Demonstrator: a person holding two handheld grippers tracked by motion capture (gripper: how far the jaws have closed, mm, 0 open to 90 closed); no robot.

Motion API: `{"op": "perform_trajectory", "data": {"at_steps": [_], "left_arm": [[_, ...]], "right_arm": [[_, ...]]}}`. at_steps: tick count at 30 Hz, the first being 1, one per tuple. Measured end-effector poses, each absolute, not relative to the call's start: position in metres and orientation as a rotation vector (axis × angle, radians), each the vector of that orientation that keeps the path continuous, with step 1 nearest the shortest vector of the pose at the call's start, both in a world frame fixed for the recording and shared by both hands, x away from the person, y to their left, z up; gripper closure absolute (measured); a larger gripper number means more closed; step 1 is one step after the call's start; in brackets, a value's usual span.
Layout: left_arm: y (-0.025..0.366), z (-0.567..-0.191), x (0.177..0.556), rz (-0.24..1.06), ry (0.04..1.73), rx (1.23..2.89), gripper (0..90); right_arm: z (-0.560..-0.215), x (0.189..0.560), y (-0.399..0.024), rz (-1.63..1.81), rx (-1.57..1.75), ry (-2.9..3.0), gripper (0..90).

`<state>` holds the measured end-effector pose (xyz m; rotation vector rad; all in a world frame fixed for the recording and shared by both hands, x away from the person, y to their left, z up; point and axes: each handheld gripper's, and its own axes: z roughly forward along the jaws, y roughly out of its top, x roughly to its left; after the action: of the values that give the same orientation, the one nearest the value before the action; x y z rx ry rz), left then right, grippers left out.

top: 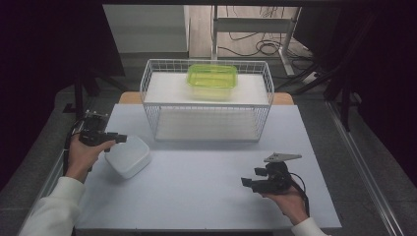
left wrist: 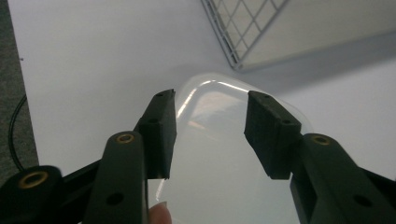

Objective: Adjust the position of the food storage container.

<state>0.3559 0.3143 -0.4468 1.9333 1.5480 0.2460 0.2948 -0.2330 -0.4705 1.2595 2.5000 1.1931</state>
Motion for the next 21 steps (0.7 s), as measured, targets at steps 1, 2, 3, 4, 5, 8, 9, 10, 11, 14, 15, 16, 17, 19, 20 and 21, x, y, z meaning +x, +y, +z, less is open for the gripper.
{"op": "perform_trajectory", "data": {"at_steps": [1,2,3,4,5,8,9,10,11,14,15,16,17,19,20,21], "left_arm": [[0.316,-0.448,0.358,0.238,1.553,1.930,53.7],[0.318,-0.450,0.360,0.232,1.557,1.926,54.5],[0.320,-0.452,0.363,0.227,1.562,1.922,55.2],[0.321,-0.453,0.365,0.227,1.565,1.922,56.2],[0.322,-0.454,0.366,0.228,1.569,1.921,56.9],[0.326,-0.457,0.370,0.237,1.582,1.915,60.3],[0.328,-0.457,0.372,0.249,1.584,1.920,62.6],[0.329,-0.458,0.373,0.263,1.588,1.923,65.6],[0.331,-0.458,0.374,0.268,1.590,1.928,68.2],[0.335,-0.460,0.378,0.269,1.597,1.934,76.6],[0.336,-0.461,0.379,0.266,1.601,1.939,79.6],[0.337,-0.462,0.381,0.262,1.604,1.945,84.4],[0.337,-0.463,0.382,0.262,1.606,1.958,86.2],[0.337,-0.465,0.384,0.263,1.616,1.981,87.6],[0.337,-0.467,0.384,0.263,1.621,1.990,89.0],[0.336,-0.468,0.385,0.260,1.626,2.001,89.6]], "right_arm": [[-0.471,0.295,-0.233,1.193,1.260,2.500,27.7],[-0.470,0.295,-0.233,1.193,1.259,2.499,27.8],[-0.470,0.295,-0.233,1.190,1.257,2.501,27.7],[-0.470,0.295,-0.233,1.189,1.256,2.500,27.7],[-0.471,0.295,-0.233,1.186,1.256,2.501,27.7],[-0.471,0.295,-0.234,1.182,1.257,2.500,27.8],[-0.472,0.296,-0.234,1.181,1.258,2.499,27.7],[-0.471,0.296,-0.234,1.182,1.260,2.499,27.8],[-0.471,0.296,-0.234,1.184,1.261,2.500,27.8],[-0.471,0.296,-0.234,1.182,1.260,2.499,27.8],[-0.472,0.296,-0.235,1.180,1.260,2.498,27.7],[-0.472,0.297,-0.235,1.180,1.262,2.497,27.8],[-0.472,0.297,-0.235,1.178,1.264,2.498,27.8],[-0.472,0.297,-0.235,1.176,1.265,2.498,27.7],[-0.472,0.297,-0.236,1.176,1.263,2.499,27.7],[-0.472,0.297,-0.236,1.177,1.260,2.500,27.7]]}}
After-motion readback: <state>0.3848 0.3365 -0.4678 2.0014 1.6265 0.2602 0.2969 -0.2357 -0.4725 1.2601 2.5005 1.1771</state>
